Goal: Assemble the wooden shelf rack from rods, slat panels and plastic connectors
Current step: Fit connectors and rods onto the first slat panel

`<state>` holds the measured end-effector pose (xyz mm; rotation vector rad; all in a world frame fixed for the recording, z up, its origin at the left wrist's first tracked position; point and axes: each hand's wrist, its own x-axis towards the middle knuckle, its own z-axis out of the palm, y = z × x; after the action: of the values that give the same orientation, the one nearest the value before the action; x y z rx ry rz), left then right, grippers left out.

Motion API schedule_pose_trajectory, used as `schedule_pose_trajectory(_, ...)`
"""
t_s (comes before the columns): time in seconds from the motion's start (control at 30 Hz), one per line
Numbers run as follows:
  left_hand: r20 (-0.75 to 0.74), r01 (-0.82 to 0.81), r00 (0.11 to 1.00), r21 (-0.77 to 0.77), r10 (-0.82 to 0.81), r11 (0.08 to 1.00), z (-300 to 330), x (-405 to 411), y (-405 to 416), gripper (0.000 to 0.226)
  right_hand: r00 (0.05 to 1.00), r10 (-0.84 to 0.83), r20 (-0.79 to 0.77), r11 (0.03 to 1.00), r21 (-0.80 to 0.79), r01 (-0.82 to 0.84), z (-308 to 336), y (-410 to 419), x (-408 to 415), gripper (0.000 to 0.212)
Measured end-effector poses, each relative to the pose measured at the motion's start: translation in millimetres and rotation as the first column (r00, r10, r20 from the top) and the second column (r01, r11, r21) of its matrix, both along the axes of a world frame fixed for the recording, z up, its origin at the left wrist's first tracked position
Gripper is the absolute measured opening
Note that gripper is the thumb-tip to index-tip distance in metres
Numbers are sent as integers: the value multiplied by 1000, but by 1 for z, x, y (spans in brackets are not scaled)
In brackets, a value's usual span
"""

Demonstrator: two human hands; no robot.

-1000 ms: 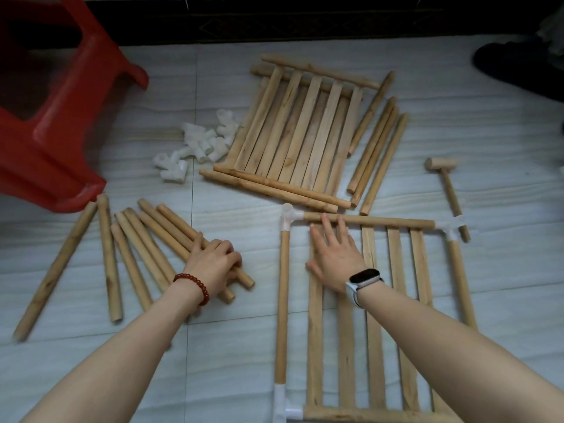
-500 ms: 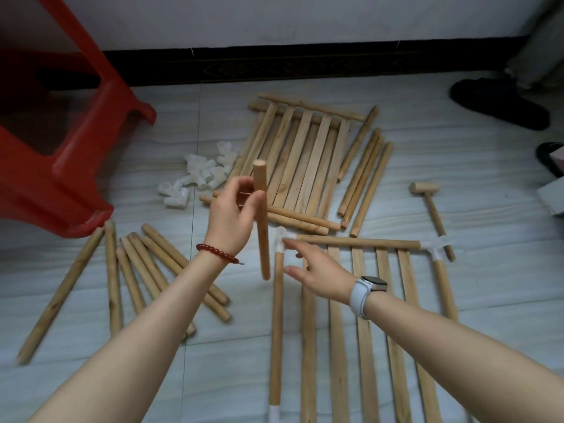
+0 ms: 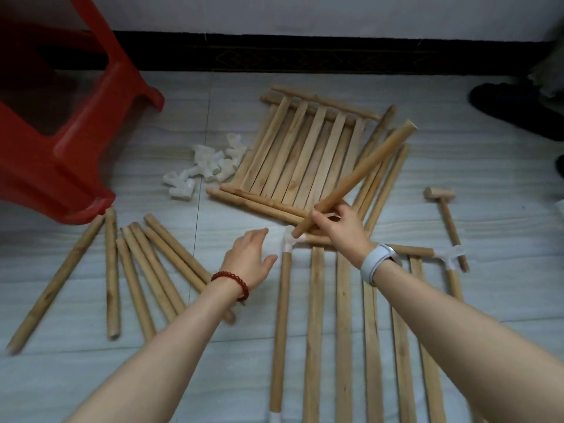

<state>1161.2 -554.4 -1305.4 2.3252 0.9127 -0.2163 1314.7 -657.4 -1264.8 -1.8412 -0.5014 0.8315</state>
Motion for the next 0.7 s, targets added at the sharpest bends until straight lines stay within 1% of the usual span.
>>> schedule_pose_trajectory(0.03,-90,84,992,8,-83,996,-10,-4,-8,64,1000,1,-15,1000,-1,-1,-3,2,1,12)
schedule_pose_trajectory(0.1,-187,225,959,45,-213,973,-22,-9,-18,69,999,24,31,999,-37,-23,-8,5,1,11)
schedule_pose_trajectory(0.17,-202,327,932,98,-303,940,-27,-11,-21,68,988,72,136,993,-102,-59,-10,9,0,6)
schedule_pose_trajectory(0.23,-192,381,914,111,-356,918,-28,-13,-21,67,965,152,216,980,-160,-118,-6,11,0,8)
schedule_pose_trajectory(0.33,-210,432,890,105,-405,896,-29,-14,-21,68,915,300,271,945,-218,-245,0,14,0,11)
schedule_pose_trajectory(0.4,-224,435,886,97,-406,895,-29,-13,-22,69,859,411,306,896,-308,-319,-2,18,-1,15)
schedule_pose_trajectory(0.47,-231,426,888,94,-397,900,-28,-12,-23,69,798,494,345,850,-382,-362,-7,24,-3,13)
schedule_pose_trajectory(0.6,-255,418,887,93,-384,904,-27,-12,-25,69,727,560,397,806,-464,-368,-8,33,-14,16)
schedule_pose_trajectory(0.7,-250,417,888,89,-385,905,-28,-12,-25,68,717,546,433,819,-457,-348,-9,34,-17,18)
